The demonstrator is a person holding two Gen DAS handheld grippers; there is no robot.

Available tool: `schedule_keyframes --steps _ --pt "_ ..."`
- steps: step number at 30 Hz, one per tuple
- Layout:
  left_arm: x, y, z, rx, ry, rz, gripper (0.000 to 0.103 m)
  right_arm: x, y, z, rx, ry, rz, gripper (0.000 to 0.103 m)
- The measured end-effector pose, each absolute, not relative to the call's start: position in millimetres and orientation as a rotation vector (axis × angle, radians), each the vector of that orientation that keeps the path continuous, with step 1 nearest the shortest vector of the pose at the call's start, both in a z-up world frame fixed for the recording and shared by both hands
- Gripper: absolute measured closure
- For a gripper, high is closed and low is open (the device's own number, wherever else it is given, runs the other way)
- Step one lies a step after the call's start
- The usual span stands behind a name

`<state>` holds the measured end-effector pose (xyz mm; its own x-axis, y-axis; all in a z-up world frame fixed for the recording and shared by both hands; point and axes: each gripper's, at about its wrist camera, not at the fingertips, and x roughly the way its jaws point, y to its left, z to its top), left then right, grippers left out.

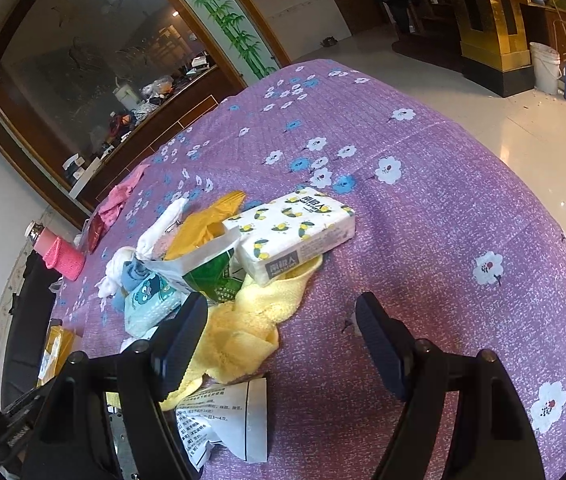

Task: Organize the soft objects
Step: 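Close the left tool on the pink pouch rim and lift it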

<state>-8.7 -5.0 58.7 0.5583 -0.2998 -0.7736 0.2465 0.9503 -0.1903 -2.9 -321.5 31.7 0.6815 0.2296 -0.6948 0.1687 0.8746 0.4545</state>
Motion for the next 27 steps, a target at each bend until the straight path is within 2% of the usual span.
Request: schedule_keyframes --steps 1,2,6,7,13,15,19,20,24,27 --pt "-9 -4 55 -0.072 0.941 -0.32 0.048 -3 -322 32 0.523 0.83 0.037 0.027" --pt "-9 -4 51 -0.09 0.963 -0.316 0.039 -3 -322 32 0.526 0.83 0.038 0.027" --pt "-17 -18 40 -0.03 0.983 -0.308 0.038 -2 -321 33 0.528 0.83 0.054 0.027" --pt "-20 -24 38 0.004 0.975 -0.307 0.035 -2 -320 33 0.525 0.832 0.058 0.027" --pt "-35 -50 37 0.181 0.848 -0.266 0.031 -3 -320 34 0.536 0.829 0.07 0.027" --pt "-34 -46 38 0.172 0.852 -0.289 0.033 -3 -320 33 0.54 0.83 0.07 0.027" --pt "-37 -28 52 0.127 0.815 -0.294 0.075 -3 -321 33 0.533 0.826 0.066 0.027" --pt "-39 -22 58 0.095 0.81 -0.306 0.081 -3 -321 33 0.533 0.826 0.063 0.027" --pt "-48 -9 74 0.024 0.791 -0.348 0.082 -1 -321 32 0.531 0.833 0.059 0.027" --pt "-55 -14 67 0.03 0.794 -0.36 0.084 -2 -320 32 0.525 0.833 0.053 0.027"
